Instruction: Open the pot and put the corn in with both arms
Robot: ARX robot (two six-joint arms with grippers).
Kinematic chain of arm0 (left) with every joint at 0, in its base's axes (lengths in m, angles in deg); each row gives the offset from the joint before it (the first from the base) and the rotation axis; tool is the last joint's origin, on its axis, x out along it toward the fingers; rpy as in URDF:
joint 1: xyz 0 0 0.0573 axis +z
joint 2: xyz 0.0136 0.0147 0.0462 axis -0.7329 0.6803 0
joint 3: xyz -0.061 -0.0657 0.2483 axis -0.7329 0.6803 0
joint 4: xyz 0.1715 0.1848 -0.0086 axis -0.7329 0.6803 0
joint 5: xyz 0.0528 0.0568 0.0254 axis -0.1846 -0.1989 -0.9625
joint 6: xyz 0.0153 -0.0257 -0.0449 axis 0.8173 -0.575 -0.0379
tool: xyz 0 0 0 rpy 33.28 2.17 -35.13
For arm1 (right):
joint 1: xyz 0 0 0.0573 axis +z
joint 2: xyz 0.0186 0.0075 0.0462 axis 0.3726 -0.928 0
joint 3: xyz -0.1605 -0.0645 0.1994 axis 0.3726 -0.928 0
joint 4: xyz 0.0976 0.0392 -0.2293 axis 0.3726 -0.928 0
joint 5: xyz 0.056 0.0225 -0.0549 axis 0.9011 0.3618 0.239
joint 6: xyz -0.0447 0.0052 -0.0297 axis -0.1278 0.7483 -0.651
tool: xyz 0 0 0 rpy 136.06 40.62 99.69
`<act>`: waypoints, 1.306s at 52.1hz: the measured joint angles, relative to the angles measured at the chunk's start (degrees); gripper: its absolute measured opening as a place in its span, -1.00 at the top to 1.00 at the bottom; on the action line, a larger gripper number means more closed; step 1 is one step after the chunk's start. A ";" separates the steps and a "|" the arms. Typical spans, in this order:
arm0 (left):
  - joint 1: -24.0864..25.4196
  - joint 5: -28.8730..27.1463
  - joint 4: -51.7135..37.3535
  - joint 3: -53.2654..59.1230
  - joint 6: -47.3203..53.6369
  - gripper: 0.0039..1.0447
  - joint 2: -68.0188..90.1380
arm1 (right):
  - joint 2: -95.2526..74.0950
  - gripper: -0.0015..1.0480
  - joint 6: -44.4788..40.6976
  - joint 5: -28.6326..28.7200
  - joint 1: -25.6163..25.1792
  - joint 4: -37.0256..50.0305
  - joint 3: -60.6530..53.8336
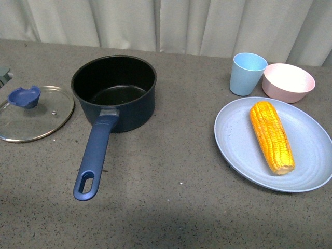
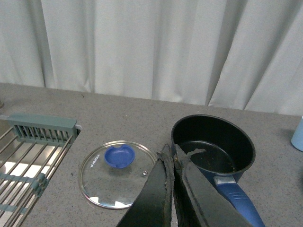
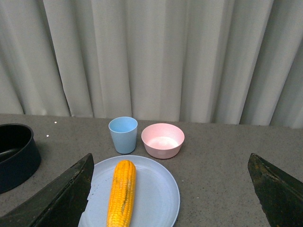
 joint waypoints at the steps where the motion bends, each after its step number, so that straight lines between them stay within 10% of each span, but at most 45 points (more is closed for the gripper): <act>1: 0.00 0.00 0.37 0.00 0.00 0.93 -0.42 | 0.00 -0.82 0.00 0.00 0.00 0.00 0.00; 68: 0.00 -0.02 37.97 0.04 0.00 0.79 -38.84 | -0.02 -0.82 0.00 0.00 0.00 0.00 0.00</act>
